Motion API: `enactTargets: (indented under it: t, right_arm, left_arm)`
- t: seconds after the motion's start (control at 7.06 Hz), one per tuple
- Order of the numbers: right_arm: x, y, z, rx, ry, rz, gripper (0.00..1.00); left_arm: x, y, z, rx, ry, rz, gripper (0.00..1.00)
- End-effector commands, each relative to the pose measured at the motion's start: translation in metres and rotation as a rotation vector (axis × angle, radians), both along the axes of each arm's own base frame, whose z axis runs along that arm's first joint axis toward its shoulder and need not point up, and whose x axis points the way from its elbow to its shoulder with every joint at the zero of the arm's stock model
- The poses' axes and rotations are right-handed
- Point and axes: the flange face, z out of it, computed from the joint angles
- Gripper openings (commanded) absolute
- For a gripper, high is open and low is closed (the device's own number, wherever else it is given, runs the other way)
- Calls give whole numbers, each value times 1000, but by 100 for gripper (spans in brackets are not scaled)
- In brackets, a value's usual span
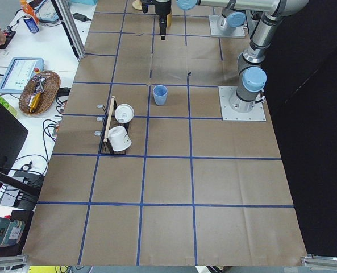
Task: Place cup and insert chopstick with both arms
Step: 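Move the right gripper over the tan cup toward the pink chopstick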
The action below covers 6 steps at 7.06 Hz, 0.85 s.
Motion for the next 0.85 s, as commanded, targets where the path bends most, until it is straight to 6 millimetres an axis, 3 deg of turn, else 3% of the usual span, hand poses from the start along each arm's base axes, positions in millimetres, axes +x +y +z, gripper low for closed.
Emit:
enactTargets:
  t: [0.0, 0.42, 0.71]
  right_arm:
    - [-30, -12, 0, -50, -16, 421, 100]
    - [-124, -20, -7, -110, -96, 928, 100]
    - [-200, -5, -58, -211, -226, 1233, 100]
  left_arm:
    - [0, 4, 0, 0, -1, -1, 100]
    - [0, 4, -1, 2, -1, -1, 100]
    - [0, 4, -2, 3, -1, -1, 100]
